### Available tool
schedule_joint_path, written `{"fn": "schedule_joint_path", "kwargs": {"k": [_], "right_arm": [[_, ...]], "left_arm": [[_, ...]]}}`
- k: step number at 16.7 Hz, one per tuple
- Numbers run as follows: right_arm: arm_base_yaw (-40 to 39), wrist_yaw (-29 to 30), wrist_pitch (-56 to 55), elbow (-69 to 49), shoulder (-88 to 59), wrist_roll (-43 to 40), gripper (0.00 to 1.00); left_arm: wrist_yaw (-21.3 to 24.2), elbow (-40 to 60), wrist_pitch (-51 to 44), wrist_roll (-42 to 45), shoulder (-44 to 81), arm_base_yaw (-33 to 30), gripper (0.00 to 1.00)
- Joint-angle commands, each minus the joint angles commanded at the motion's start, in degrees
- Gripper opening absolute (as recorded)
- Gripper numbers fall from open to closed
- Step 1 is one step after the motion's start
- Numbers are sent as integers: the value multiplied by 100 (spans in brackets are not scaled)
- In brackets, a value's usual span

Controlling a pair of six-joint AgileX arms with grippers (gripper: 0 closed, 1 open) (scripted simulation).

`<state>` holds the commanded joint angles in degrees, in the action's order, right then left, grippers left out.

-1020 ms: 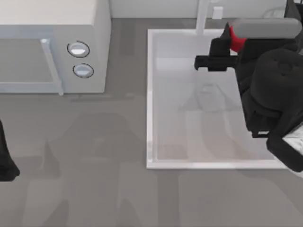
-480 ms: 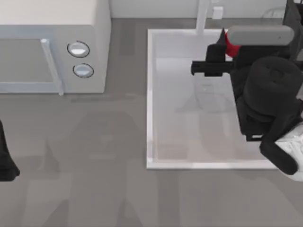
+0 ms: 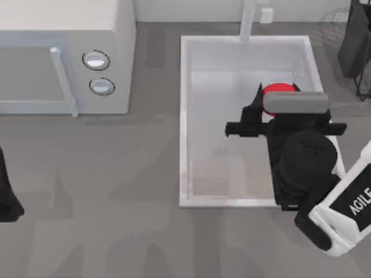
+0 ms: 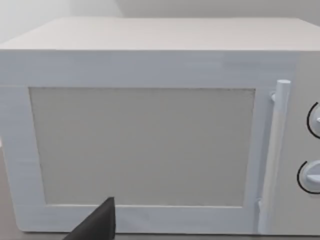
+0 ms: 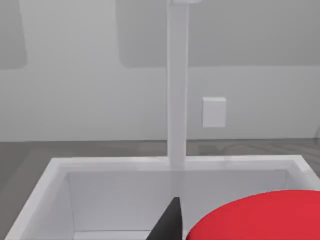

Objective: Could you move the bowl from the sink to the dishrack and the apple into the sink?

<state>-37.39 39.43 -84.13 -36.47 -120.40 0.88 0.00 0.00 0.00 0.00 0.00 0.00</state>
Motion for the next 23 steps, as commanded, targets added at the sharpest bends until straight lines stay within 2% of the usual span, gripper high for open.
{"fn": "schedule_joint_path", "kwargs": {"k": [4, 9, 22, 23], "right_arm": [[19, -18, -783, 149, -702, 4, 0], [20, -20, -829, 160, -745, 4, 0], [20, -20, -829, 160, -745, 4, 98], [20, -20, -829, 160, -745, 4, 100]], "left_arm": [[0, 0, 0, 0, 0, 0, 100], [0, 0, 0, 0, 0, 0, 100], [0, 0, 0, 0, 0, 0, 100], [0, 0, 0, 0, 0, 0, 100]]}}
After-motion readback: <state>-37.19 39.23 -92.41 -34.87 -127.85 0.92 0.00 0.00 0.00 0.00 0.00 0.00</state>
